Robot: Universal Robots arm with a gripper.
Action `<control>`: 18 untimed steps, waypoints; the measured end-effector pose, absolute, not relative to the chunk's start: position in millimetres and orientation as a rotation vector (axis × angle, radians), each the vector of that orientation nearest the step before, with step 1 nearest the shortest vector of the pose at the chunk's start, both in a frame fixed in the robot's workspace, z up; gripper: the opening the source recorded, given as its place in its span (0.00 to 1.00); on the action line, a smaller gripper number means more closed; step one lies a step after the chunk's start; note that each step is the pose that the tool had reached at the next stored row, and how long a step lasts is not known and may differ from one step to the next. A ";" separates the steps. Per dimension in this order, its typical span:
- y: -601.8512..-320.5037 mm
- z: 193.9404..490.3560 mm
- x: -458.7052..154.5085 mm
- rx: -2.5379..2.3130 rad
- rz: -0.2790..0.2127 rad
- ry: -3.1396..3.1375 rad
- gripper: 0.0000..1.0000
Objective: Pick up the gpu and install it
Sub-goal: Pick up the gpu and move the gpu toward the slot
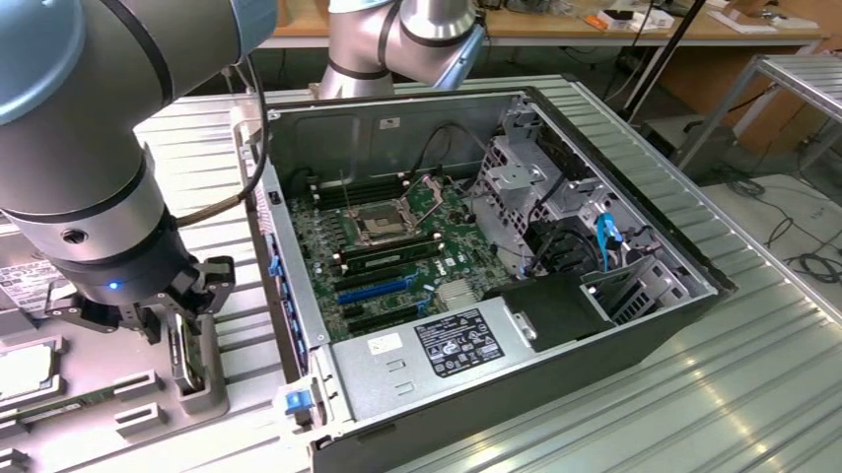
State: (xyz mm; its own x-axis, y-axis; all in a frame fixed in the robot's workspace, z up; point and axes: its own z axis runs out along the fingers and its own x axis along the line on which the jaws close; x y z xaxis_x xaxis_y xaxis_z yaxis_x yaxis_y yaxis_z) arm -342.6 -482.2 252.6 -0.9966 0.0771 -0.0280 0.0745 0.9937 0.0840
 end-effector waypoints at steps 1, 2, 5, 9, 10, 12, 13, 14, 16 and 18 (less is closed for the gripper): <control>-482.2 251.9 -342.6 0.118 0.129 3.105 0.42; -482.2 251.2 -342.6 0.118 0.129 3.105 0.42; -482.1 247.9 -342.6 0.118 0.130 3.105 0.42; -482.1 246.6 -342.6 0.118 0.130 3.105 0.42; -482.1 246.6 -342.6 0.118 0.129 3.105 0.42; -481.9 246.4 -342.6 0.118 0.130 3.105 0.42; -481.4 246.4 -342.6 0.118 0.130 3.105 0.42; -481.2 246.6 -342.6 0.118 0.130 3.105 0.42; -481.2 246.6 -342.6 0.118 0.130 3.105 0.42; -481.2 246.6 -342.6 0.118 0.130 3.105 0.42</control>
